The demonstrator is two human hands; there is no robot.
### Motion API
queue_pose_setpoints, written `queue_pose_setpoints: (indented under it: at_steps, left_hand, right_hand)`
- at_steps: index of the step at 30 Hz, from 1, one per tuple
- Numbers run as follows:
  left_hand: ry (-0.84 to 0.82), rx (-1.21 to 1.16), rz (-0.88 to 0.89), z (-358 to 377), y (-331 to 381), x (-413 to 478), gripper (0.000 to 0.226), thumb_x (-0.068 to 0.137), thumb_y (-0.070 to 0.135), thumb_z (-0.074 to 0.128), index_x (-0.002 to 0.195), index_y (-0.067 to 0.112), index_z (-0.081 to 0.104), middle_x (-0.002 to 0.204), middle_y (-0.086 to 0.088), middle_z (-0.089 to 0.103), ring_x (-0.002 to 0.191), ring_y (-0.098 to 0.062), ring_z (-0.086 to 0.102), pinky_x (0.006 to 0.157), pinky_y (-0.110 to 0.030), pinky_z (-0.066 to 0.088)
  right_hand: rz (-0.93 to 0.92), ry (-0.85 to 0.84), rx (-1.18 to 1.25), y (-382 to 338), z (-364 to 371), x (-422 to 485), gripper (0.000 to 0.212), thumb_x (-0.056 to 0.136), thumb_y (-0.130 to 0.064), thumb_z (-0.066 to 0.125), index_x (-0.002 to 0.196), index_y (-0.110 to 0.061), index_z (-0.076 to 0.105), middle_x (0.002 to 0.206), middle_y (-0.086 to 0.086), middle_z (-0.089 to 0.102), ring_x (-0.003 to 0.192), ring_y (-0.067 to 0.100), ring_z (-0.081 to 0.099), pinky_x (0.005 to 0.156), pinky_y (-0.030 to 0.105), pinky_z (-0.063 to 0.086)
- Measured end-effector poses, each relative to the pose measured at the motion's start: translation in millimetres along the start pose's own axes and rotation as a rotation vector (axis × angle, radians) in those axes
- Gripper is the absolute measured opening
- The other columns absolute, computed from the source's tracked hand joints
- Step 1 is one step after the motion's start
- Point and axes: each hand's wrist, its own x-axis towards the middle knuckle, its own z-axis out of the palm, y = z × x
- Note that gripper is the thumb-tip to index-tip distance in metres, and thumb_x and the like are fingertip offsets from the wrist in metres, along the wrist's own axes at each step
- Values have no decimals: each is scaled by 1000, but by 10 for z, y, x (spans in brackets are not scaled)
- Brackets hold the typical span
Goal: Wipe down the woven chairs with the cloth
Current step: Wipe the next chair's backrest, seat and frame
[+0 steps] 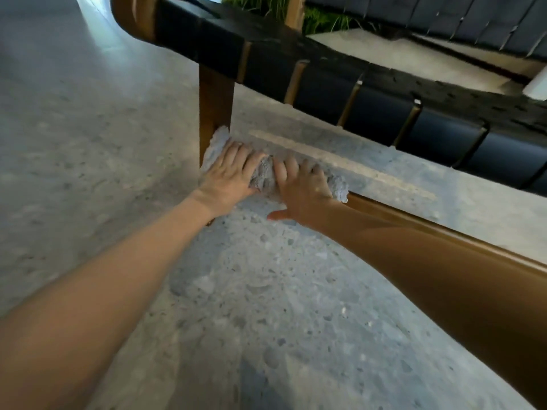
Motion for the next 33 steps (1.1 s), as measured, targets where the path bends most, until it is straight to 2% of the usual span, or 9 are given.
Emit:
queue_pose_setpoints:
  at_steps: [4, 7, 11, 15, 18, 22, 26, 28, 33]
  left_hand:
    - [46, -173, -23, -55, 78, -122, 73, 95, 32, 49, 151, 14, 6, 158, -9, 9, 146, -24, 1, 117, -34, -6]
    - [82, -276, -2, -132, 97, -192, 72, 94, 35, 52, 151, 15, 13, 157, -7, 14, 146, -23, 5, 117, -33, -2]
    - [189, -293, -21, -205, 116, -179, 56, 95, 25, 52, 147, 16, 31, 149, -7, 34, 139, -26, 23, 114, -35, 18]
    - [214, -359, -67, -319, 101, -96, 46, 92, 13, 56, 137, 18, 48, 138, -6, 47, 130, -25, 35, 104, -34, 33]
    - [263, -497, -147, -322, 121, -138, 37, 92, 8, 57, 127, 17, 59, 132, -7, 52, 122, -25, 44, 96, -33, 40]
    - [389, -566, -294, -288, 187, -198, 30, 85, 5, 65, 113, 17, 69, 117, -6, 58, 111, -23, 50, 87, -35, 50]
    - [516, -592, -427, -286, 93, -436, 25, 80, 6, 70, 101, 18, 72, 97, -3, 45, 87, -16, 46, 67, -28, 47]
    - [552, -625, -511, -307, -69, -588, 26, 81, 7, 69, 102, 20, 72, 92, -2, 39, 81, -12, 42, 66, -24, 41]
    - [442, -612, -605, -453, -420, -775, 29, 90, 23, 62, 119, 29, 66, 94, -6, 72, 84, -26, 65, 67, -33, 49]
  right_hand:
    - [-55, -19, 148, 130, 43, -187, 95, 91, -68, 32, 149, -12, -18, 155, 13, 13, 137, 39, 22, 111, 50, 22]
    - [-43, 11, 293, 156, 38, -224, 73, 100, -46, 35, 152, -17, -9, 152, 12, 24, 134, 36, 29, 110, 48, 24]
    - [2, 31, 483, 219, 45, -208, 67, 96, -8, 47, 153, -18, 13, 146, 17, 37, 130, 38, 40, 106, 47, 32]
    - [160, -1, 737, 259, 25, -230, 44, 101, -23, 40, 142, -36, 28, 138, 11, 48, 118, 30, 51, 101, 44, 43]
    - [160, 95, 839, 189, 23, -292, 26, 102, -29, 38, 127, -35, 41, 119, 5, 56, 98, 21, 57, 84, 32, 48]
    - [218, 252, 850, 76, 85, -327, 26, 101, -22, 42, 124, -26, 53, 123, 11, 48, 109, 27, 52, 84, 16, 31]
    - [151, 467, 634, -42, -55, -318, 26, 96, -20, 51, 119, -25, 64, 116, 8, 58, 106, 29, 47, 91, 34, 33]
    - [34, 571, 542, -146, -128, -263, 23, 92, -21, 59, 113, -24, 69, 106, 6, 60, 98, 29, 45, 82, 37, 32]
    - [35, 552, 752, -354, -351, -44, 24, 97, -26, 52, 119, -30, 62, 106, -3, 67, 90, 15, 64, 75, 24, 49]
